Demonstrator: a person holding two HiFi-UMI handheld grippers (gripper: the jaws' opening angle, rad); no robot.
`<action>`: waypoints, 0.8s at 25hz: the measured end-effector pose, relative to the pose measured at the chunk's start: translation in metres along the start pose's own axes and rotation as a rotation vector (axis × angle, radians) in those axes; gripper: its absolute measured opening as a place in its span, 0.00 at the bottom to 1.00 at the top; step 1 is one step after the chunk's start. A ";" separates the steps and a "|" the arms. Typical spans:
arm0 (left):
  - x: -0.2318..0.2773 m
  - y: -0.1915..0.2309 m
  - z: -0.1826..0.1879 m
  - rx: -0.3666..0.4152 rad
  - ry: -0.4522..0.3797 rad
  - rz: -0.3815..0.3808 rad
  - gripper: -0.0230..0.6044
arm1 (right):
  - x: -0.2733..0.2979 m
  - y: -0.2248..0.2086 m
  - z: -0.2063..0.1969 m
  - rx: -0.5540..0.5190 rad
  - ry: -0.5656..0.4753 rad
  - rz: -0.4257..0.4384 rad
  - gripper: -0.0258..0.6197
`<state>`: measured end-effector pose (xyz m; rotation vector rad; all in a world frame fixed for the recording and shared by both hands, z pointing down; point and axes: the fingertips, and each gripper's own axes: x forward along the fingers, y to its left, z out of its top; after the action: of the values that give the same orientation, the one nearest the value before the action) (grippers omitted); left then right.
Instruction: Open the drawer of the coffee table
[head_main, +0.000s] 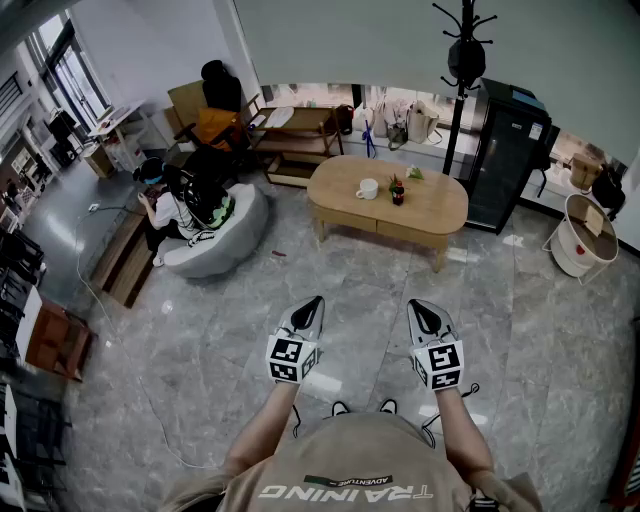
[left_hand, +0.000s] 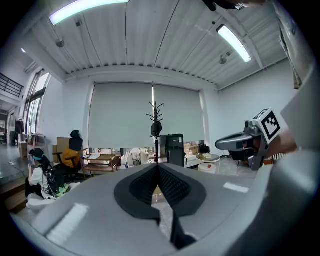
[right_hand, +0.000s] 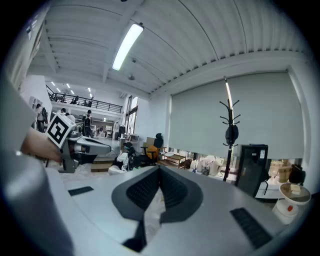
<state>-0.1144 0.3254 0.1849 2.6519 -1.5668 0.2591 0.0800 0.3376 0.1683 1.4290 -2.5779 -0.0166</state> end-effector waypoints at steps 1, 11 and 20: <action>-0.001 -0.002 0.002 -0.001 -0.008 0.002 0.03 | -0.001 0.001 0.001 -0.008 -0.003 0.002 0.05; 0.003 -0.017 0.010 -0.013 -0.039 0.003 0.03 | 0.001 -0.001 0.018 -0.050 -0.040 0.031 0.05; 0.002 -0.025 -0.015 -0.056 -0.013 -0.017 0.03 | -0.009 -0.001 -0.024 -0.035 0.046 0.080 0.05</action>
<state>-0.0938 0.3377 0.2015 2.6286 -1.5308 0.1938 0.0901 0.3467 0.1905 1.2980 -2.5818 -0.0163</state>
